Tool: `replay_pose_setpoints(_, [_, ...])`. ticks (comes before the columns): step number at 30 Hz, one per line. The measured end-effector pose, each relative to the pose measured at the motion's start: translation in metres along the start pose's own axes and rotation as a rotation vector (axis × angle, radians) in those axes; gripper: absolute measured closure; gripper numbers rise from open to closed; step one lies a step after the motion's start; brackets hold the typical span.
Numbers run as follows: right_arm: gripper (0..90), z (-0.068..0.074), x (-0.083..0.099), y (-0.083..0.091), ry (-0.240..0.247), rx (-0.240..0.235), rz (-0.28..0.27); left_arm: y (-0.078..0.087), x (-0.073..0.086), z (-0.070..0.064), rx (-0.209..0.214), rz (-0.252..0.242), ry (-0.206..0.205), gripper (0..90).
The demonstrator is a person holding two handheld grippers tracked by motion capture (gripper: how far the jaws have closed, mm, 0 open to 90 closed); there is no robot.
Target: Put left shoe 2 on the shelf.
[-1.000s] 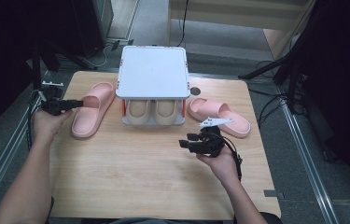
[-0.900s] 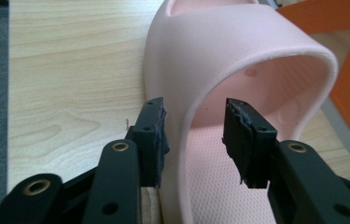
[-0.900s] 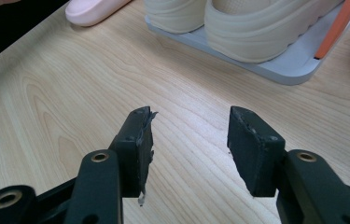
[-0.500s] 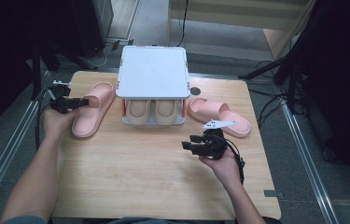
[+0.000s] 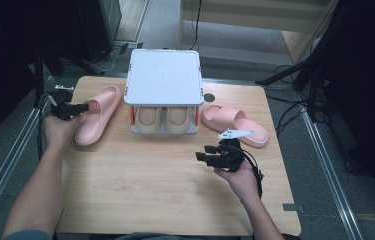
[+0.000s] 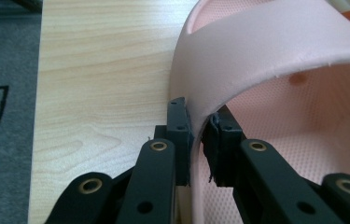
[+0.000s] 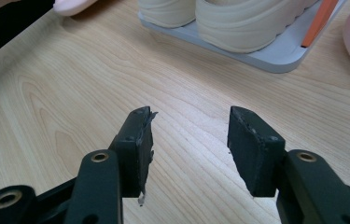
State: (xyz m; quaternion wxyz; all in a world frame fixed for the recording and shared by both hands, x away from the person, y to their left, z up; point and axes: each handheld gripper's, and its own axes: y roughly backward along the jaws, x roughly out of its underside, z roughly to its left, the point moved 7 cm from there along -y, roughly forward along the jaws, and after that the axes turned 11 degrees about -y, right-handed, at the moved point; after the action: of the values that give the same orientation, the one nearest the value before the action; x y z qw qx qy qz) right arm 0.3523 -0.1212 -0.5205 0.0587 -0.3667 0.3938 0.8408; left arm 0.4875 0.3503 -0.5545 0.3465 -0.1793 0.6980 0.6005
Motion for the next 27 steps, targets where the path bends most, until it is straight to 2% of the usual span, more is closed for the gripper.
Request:
replay_pose_setpoints(2, [50.9, 0.001, 0.0, 0.0, -0.002, -0.002, -0.002, 0.001, -0.001, 0.0, -0.009, 0.003, 0.001, 82.0])
replay_pose_setpoints(6, [50.9, 0.0, -0.001, -0.001, 0.004, -0.002, 0.0, 0.006, -0.002, 0.001, 0.004, 0.0, 0.026, 82.4])
replay_pose_setpoints(10, [50.9, 0.002, -0.003, -0.003, 0.008, -0.008, 0.004, 0.014, -0.003, 0.0, 0.011, 0.029, 0.033, 82.5])
replay_pose_setpoints(13, [50.8, 0.004, -0.004, -0.006, 0.015, -0.017, 0.012, 0.02, -0.005, -0.003, 0.012, 0.021, 0.023, 82.5])
replay_pose_setpoints(17, [50.6, 0.007, -0.007, -0.011, 0.025, -0.031, 0.018, 0.023, -0.007, -0.011, 0.025, 0.023, 0.03, 82.8])
replay_pose_setpoints(23, [50.5, 0.011, -0.013, -0.017, 0.033, -0.056, 0.021, 0.031, -0.015, -0.014, 0.023, 0.04, 0.039, 82.8])
replay_pose_setpoints(27, [50.4, 0.015, -0.016, -0.021, 0.043, -0.069, 0.031, 0.042, -0.027, -0.013, 0.019, 0.044, 0.042, 82.7])
